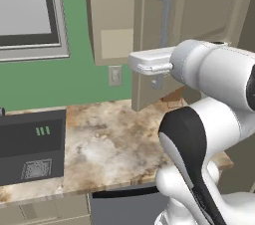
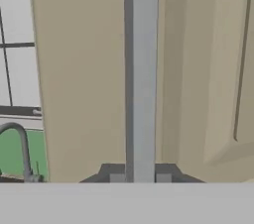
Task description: Move the shaker and shaker from the cabinet to the dining counter.
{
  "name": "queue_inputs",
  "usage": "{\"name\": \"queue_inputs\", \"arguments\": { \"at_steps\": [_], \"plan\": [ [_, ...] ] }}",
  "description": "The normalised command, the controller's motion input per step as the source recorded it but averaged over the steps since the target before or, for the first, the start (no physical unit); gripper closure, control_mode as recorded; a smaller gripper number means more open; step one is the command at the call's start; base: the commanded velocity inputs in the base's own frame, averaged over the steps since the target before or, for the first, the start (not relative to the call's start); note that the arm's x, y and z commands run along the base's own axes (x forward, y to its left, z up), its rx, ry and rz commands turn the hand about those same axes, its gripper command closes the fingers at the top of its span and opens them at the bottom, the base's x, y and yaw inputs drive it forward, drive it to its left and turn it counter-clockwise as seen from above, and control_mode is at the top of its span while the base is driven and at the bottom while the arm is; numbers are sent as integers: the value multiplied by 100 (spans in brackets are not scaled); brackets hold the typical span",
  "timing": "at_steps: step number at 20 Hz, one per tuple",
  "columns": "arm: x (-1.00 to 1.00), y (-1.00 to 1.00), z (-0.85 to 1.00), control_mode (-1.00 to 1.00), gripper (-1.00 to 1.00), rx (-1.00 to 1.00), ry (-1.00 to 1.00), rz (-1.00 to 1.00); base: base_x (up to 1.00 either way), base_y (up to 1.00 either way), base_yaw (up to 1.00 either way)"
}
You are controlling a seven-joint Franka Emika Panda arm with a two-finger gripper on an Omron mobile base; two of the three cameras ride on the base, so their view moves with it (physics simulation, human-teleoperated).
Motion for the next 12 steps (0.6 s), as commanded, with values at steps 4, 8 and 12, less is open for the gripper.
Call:
{"name": "queue_inputs", "arguments": {
  "at_steps": [4,8,12],
  "plan": [
    [-5,0,0,-100,-100,0,4,0,0,0,0],
    [-16,0,0,-100,-100,0,0,0,0,0,0],
    [-64,12,0,-100,-100,-3,-8,0,0,0,0]
  ]
}}
